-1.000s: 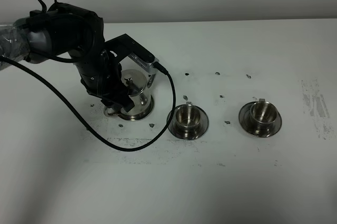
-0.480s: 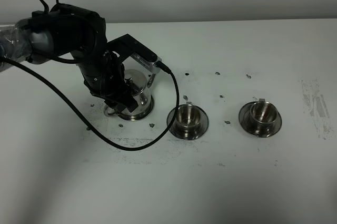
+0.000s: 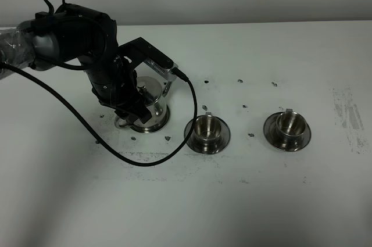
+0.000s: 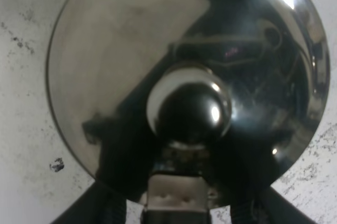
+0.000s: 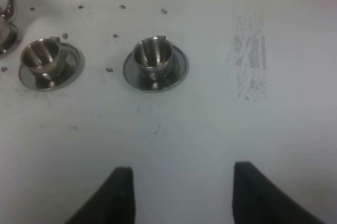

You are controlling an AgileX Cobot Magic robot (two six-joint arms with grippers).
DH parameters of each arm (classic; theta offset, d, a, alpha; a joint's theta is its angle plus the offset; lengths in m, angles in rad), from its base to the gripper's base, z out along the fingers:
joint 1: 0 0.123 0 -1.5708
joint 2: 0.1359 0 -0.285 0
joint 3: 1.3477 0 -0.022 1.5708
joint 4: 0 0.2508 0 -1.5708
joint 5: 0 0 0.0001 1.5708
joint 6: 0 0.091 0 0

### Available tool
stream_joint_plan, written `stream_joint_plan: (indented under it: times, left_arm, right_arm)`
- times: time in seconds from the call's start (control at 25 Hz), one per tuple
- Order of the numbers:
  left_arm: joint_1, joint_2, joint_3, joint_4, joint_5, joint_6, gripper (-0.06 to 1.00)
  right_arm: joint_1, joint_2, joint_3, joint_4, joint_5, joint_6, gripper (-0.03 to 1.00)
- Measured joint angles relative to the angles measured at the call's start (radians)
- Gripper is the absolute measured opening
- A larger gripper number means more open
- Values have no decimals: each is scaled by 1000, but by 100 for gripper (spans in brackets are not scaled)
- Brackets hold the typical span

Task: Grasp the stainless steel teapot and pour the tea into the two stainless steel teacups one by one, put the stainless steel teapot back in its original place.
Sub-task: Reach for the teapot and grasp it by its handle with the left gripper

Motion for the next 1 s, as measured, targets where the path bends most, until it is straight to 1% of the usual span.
stream_joint_plan:
  times: [0.72, 0.84, 1.0]
  left_arm:
    - [0, 5, 0, 1, 0, -33, 44]
    - [0, 5, 0, 4, 0, -44, 42]
    - [0, 5, 0, 4, 2, -60, 35]
  right_arm:
    - [0, 0, 0, 0, 0, 0, 41]
    - [0, 0, 0, 0, 0, 0, 41]
    - [0, 0, 0, 0, 0, 0, 41]
